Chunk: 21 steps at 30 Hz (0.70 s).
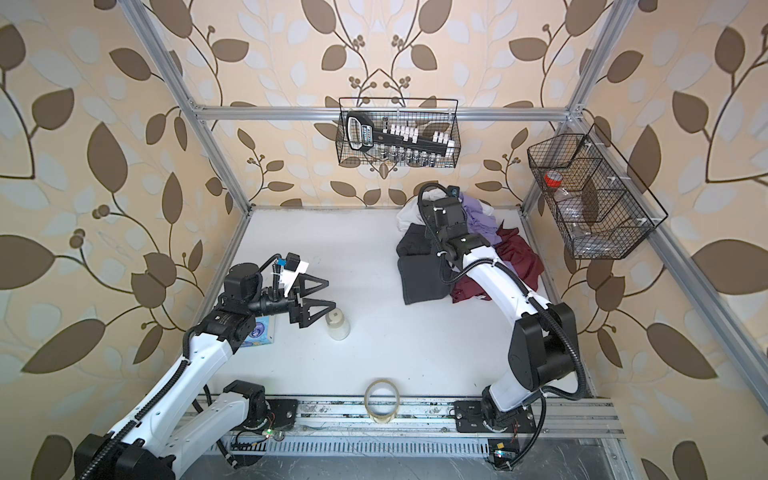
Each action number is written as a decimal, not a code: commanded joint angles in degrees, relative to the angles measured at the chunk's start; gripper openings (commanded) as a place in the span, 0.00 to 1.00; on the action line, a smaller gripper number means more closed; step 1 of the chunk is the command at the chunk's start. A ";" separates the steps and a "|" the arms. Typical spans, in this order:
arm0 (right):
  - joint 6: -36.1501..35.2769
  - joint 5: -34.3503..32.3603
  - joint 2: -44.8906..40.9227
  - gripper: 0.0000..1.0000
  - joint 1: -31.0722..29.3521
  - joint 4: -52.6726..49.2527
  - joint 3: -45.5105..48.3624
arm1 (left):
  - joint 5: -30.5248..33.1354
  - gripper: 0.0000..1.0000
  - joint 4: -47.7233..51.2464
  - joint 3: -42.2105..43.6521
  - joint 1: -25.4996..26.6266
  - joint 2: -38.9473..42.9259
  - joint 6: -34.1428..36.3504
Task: Pick out a specific cloth from the pile
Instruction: 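Grasp the dark grey jeans with the right gripper and lift them high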
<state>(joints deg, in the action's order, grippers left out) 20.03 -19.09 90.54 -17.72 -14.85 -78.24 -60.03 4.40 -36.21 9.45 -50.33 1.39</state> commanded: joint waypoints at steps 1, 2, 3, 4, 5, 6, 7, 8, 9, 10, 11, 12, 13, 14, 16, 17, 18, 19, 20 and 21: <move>-2.58 4.14 -3.11 0.00 2.22 -1.45 -4.96 | -2.48 0.99 -2.30 0.69 0.61 0.31 1.15; -2.71 5.00 -3.56 0.00 2.93 -1.85 -5.52 | -2.31 0.99 -2.17 0.61 0.65 0.01 1.11; -3.03 5.73 -4.07 0.00 3.72 -2.37 -6.34 | -2.11 0.99 -1.99 0.45 0.65 -0.19 1.20; -3.44 5.99 -4.48 0.00 4.27 -2.93 -7.16 | -2.02 0.99 -1.86 0.43 0.74 -0.29 1.17; -3.74 6.07 -4.87 0.00 4.74 -3.44 -7.92 | -1.95 0.99 -1.86 0.43 0.74 -0.23 1.24; -4.22 6.36 -5.32 0.00 5.32 -4.06 -8.90 | -2.02 0.99 -1.77 0.52 0.80 -0.06 1.33; -4.46 6.60 -5.74 0.00 5.88 -4.48 -9.78 | -1.97 0.99 -1.79 0.60 0.83 0.09 1.41; -4.65 7.09 -6.05 0.00 6.45 -4.76 -10.55 | -1.93 0.99 -1.77 0.61 0.83 0.20 1.41; -4.82 8.15 -6.37 0.00 7.11 -5.07 -11.32 | -1.93 0.99 -1.79 0.59 0.83 0.28 1.36; -4.83 9.31 -6.52 0.00 7.92 -5.40 -12.29 | -1.85 0.99 -1.77 0.58 0.83 0.38 1.34; -4.83 10.28 -6.61 0.00 8.61 -6.03 -13.32 | -1.84 0.99 -1.77 0.61 0.83 0.46 1.40; -4.83 11.08 -6.61 0.00 9.19 -6.36 -14.10 | -1.84 0.99 -1.77 0.68 0.85 0.50 1.35; -4.78 12.17 -6.61 0.00 9.80 -6.79 -15.08 | -1.80 0.99 -1.77 0.70 0.92 0.52 1.34; -4.76 13.09 -6.52 0.00 10.27 -7.16 -15.91 | -1.76 0.99 -1.77 0.70 0.92 0.62 1.37; -4.74 14.31 -6.35 0.00 10.81 -7.51 -17.48 | -1.76 0.99 -1.77 0.78 0.92 0.60 1.40; -4.78 14.83 -6.18 0.00 10.95 -7.65 -18.41 | -1.68 0.99 -1.77 0.79 0.92 0.59 1.42; -4.90 15.16 -6.01 0.00 11.08 -7.72 -19.27 | -1.59 0.99 -1.79 0.74 0.92 0.64 1.42; -5.00 15.28 -5.76 0.00 11.05 -7.91 -20.36 | -1.49 0.99 -1.77 0.79 0.96 0.65 1.41; -5.14 15.29 -5.52 0.00 11.05 -8.15 -21.72 | -1.44 0.99 -1.77 0.79 1.00 0.70 1.34; -5.26 15.27 -5.33 0.00 11.10 -8.36 -22.80 | -1.36 0.99 -1.77 0.78 1.00 0.67 1.38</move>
<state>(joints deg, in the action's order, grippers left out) 16.01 -5.80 86.96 -6.61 -27.35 -96.12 -60.05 4.38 -35.81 9.82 -50.43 1.54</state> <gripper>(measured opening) 0.050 0.989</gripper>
